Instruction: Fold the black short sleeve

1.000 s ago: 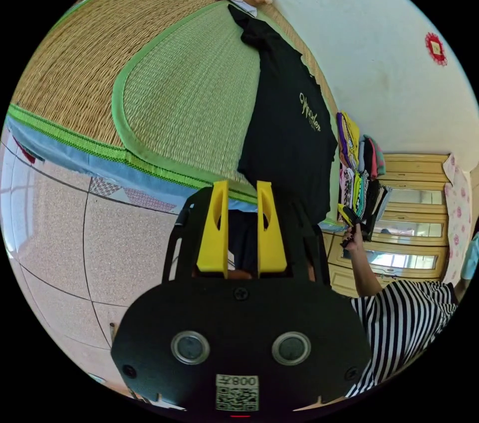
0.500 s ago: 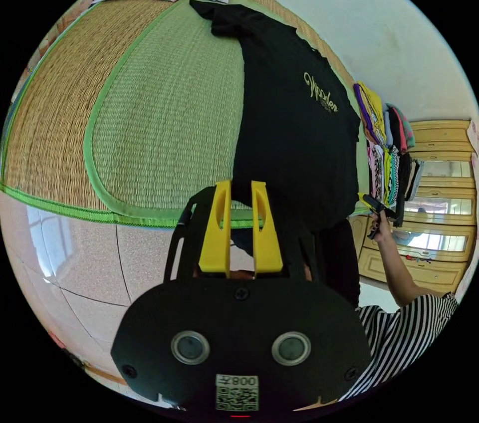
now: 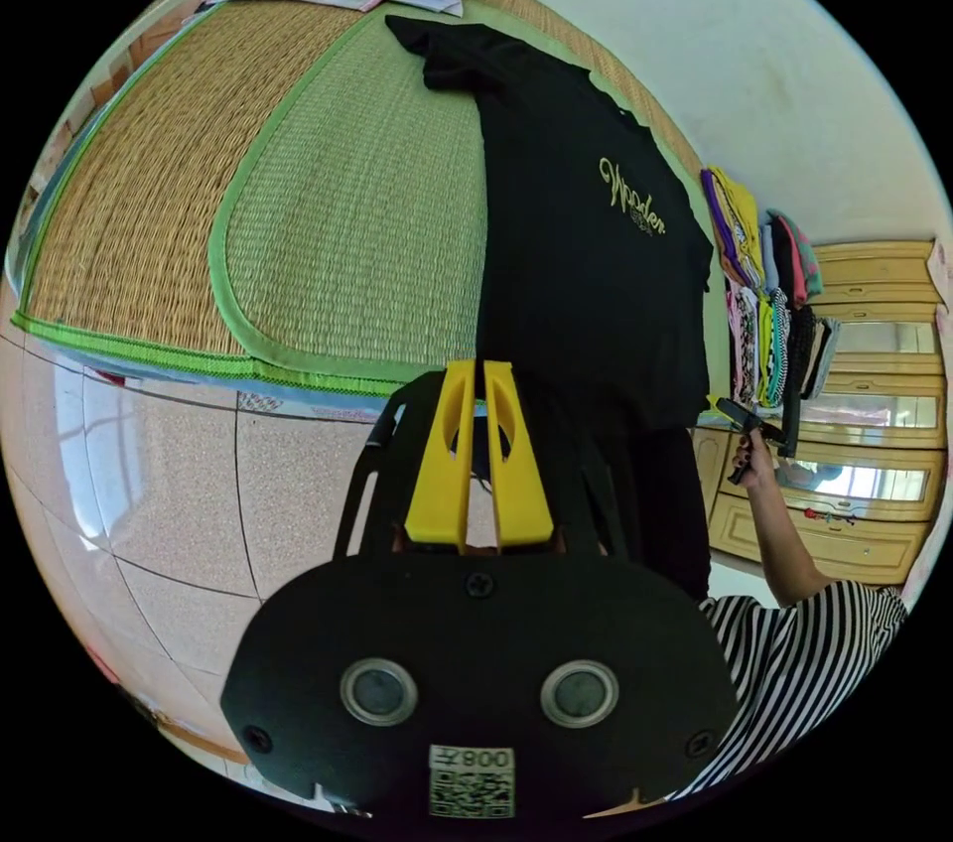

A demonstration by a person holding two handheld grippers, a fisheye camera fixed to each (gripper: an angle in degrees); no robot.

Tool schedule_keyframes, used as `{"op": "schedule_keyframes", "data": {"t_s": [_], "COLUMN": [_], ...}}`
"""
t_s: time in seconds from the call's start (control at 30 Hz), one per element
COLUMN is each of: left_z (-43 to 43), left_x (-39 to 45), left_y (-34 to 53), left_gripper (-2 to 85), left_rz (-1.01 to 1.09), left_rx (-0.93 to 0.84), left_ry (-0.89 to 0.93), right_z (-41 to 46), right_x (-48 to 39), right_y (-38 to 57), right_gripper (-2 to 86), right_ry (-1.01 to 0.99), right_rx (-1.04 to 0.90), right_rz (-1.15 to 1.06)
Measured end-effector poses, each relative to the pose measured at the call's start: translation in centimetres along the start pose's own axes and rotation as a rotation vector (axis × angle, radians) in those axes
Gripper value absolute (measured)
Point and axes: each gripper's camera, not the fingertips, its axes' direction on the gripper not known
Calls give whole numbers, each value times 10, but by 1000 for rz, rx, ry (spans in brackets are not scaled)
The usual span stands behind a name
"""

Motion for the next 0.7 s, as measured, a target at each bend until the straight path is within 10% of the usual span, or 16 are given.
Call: {"op": "schedule_keyframes", "data": {"t_s": [0.7], "left_z": [-26], "left_x": [95], "left_y": [29], "left_gripper": [17], "left_rz": [-70], "left_rx": [-42], "left_ry": [-39], "right_z": [4], "right_x": [47], "right_y": [55], "right_gripper": [1], "right_ry": [-158], "right_rx": [6], "right_rz": [73]}}
